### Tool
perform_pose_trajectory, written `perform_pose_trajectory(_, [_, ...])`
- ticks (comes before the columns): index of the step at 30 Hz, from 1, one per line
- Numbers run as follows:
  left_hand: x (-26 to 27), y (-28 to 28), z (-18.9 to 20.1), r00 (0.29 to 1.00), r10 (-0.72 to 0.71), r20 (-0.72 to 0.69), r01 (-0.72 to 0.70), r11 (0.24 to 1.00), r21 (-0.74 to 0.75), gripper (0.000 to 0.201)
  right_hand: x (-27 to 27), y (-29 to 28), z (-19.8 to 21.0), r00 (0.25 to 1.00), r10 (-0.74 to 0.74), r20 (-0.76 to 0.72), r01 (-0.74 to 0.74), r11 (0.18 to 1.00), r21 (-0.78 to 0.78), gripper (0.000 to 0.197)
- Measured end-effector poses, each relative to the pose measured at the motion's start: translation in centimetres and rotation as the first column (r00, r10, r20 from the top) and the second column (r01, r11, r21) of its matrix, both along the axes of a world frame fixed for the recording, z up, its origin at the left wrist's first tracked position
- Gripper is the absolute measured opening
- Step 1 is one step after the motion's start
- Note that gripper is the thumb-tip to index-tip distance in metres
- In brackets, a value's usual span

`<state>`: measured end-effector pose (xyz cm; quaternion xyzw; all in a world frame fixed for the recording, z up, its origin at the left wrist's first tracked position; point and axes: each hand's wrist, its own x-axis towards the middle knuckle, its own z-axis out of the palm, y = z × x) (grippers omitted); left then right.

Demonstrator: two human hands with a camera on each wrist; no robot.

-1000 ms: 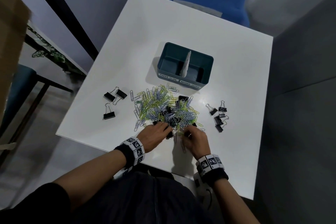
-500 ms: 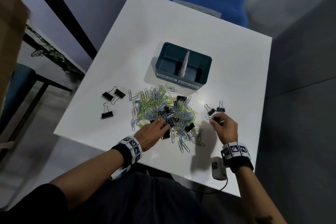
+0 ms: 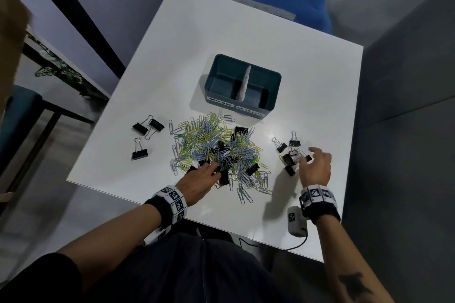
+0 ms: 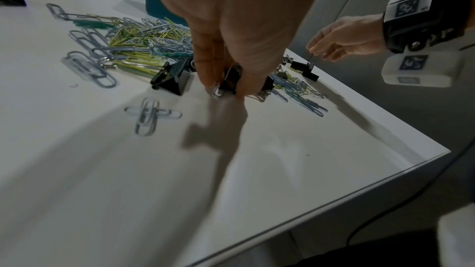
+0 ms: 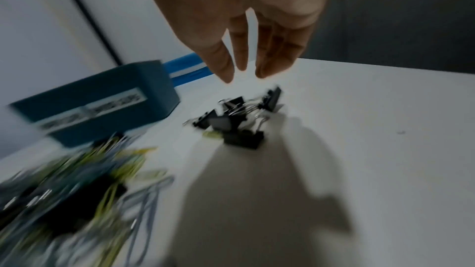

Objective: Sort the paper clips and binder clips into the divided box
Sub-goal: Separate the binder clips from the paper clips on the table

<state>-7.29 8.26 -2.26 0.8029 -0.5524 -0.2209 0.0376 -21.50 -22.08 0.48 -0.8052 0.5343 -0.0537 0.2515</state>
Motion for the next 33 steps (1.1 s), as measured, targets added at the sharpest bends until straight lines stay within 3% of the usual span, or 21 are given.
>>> perform_pose_trajectory(2, [0.1,0.0,-0.1,1.0,-0.017,0.005,0.017,1.0,-0.002,0.048,0.1,2.1,-0.2,0.982,0.19,0.001,-0.189,0.979,-0.08,0.024])
perform_pose_trajectory(4, [0.1,-0.1,-0.1,0.999,-0.036,0.016,0.036,0.999,-0.017,0.049,0.2,4.2,-0.9,0.919,0.389,-0.062,-0.392,0.918,-0.056,0.026])
perform_pose_trajectory(6, [0.1,-0.1,0.0,0.997,-0.065,0.04,0.066,0.998,-0.023,0.048,0.2,5.7,-1.7,0.861,0.494,-0.123,-0.5,0.866,-0.021,0.033])
perform_pose_trajectory(12, [0.7,0.3,2.2,0.998,-0.031,0.06,0.041,0.984,-0.175,0.038,0.1,6.5,-2.9,0.847,0.497,-0.188,-0.507,0.862,-0.007,0.044])
perform_pose_trajectory(15, [2.0,1.7,3.8,0.984,0.169,-0.061,-0.179,0.946,-0.271,0.023,0.4,7.2,-2.8,0.8,0.581,-0.15,-0.589,0.808,-0.005,0.049])
perform_pose_trajectory(17, [3.6,3.6,4.1,0.9,0.399,-0.173,-0.432,0.865,-0.253,0.015,0.7,7.9,-2.6,0.76,0.642,-0.1,-0.646,0.764,0.001,0.05])
perform_pose_trajectory(19, [5.5,6.0,3.7,0.76,0.606,-0.234,-0.647,0.738,-0.192,0.009,0.7,8.4,-2.4,0.743,0.667,-0.057,-0.668,0.744,-0.012,0.049])
perform_pose_trajectory(21, [7.2,8.2,3.1,0.641,0.732,-0.23,-0.766,0.628,-0.138,0.009,0.5,8.5,-2.3,0.756,0.654,-0.029,-0.654,0.755,-0.04,0.045])
perform_pose_trajectory(23, [8.3,9.8,2.6,0.592,0.772,-0.23,-0.802,0.592,-0.08,0.01,0.3,8.8,-2.1,0.783,0.622,-0.009,-0.622,0.782,-0.032,0.038])
perform_pose_trajectory(25, [8.8,10.7,2.2,0.604,0.764,-0.227,-0.79,0.612,-0.043,0.013,0.2,9.4,-1.9,0.777,0.63,-0.001,-0.63,0.777,-0.013,0.028])
perform_pose_trajectory(29, [8.6,11.2,1.8,0.657,0.725,-0.209,-0.749,0.659,-0.067,0.021,0.5,11.3,-1.8,0.656,0.754,-0.035,-0.754,0.657,0.015,0.019])
perform_pose_trajectory(33, [6.8,9.7,2.4,0.781,0.61,-0.135,-0.624,0.773,-0.119,0.024,1.3,13.2,-1.8,0.572,0.82,-0.033,-0.82,0.572,0.011,0.026])
